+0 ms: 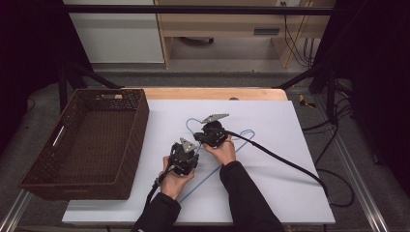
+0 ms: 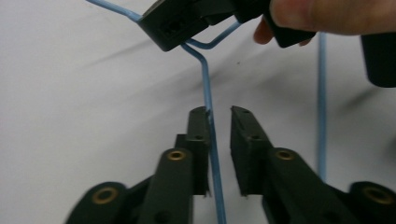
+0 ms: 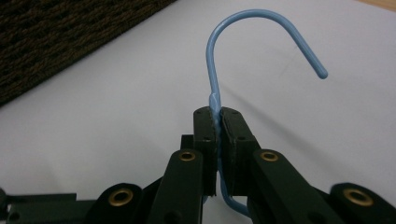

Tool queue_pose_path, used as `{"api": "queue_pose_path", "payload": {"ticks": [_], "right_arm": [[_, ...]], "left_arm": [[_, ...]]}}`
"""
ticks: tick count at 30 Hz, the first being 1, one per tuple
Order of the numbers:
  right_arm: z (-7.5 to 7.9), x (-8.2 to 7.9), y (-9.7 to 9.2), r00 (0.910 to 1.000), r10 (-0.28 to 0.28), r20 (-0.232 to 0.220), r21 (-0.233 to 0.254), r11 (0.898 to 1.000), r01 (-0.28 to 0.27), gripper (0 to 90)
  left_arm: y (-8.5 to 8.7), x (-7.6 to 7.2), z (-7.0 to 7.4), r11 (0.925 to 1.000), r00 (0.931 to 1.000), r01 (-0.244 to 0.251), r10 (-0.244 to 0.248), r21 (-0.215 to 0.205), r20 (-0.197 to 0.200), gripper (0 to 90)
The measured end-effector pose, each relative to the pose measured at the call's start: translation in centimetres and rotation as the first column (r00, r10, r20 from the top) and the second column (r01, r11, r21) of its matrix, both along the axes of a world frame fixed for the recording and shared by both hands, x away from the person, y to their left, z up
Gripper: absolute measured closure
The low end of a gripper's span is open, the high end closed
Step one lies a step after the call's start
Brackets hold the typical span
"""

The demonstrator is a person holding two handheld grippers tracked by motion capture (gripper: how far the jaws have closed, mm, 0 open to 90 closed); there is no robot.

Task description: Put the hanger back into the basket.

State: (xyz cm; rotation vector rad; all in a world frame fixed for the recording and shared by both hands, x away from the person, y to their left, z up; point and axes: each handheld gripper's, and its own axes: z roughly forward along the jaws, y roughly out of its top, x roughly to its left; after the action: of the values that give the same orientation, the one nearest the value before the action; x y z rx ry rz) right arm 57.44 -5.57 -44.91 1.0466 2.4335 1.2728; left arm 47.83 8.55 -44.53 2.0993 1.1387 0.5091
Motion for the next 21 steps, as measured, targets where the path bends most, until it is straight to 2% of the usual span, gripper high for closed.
{"api": "queue_pose_path", "payload": {"ticks": [1,3,7,9,13,14,17,21], "right_arm": [[0.1,-0.1,0.0,1.0,-0.005,-0.002,0.005,1.0,0.005,85.9],[0.2,-0.2,-0.1,0.9999,0.007,0.009,-0.001,1.0,-0.007,85.8],[0.5,-0.4,-0.1,0.9996,0.015,0.024,0.005,1.0,-0.015,85.9],[0.6,-0.5,-0.1,0.9996,0.016,0.024,0.005,1.0,-0.016,85.9],[0.7,-0.7,-0.2,0.9992,0.025,0.03,0.006,1.0,-0.026,85.9],[0.8,-0.8,-0.2,0.9993,0.024,0.03,0.006,1.0,-0.024,85.9],[0.9,-0.9,-0.3,0.9989,0.03,0.035,0.002,1.0,-0.03,85.9],[1.1,-1.0,-0.3,0.9986,0.031,0.043,0.0,1.0,-0.031,85.9]], "left_arm": [[0.1,0.1,0.1,1.0,1.0,0.005,-0.005,0.007,-0.001,69.1],[0.2,0.3,0.3,0.9996,0.9997,0.019,-0.019,0.02,-0.015,63.4],[0.6,0.8,0.3,0.9986,0.9977,0.053,-0.053,-0.003,-0.042,55.9],[0.6,1.2,0.3,0.9975,0.9945,0.071,-0.07,0.001,-0.078,54.0],[0.3,1.6,0.3,0.9967,0.9926,0.08,-0.081,-0.01,-0.09,61.3],[0.2,1.7,0.4,0.9961,0.991,0.088,-0.088,0.005,-0.101,63.9],[0.1,1.9,0.5,0.9962,0.9919,0.085,-0.083,0.019,-0.096,73.4],[0.1,2.0,0.5,0.9971,0.9914,0.076,-0.076,0.002,-0.107,79.4]]}}
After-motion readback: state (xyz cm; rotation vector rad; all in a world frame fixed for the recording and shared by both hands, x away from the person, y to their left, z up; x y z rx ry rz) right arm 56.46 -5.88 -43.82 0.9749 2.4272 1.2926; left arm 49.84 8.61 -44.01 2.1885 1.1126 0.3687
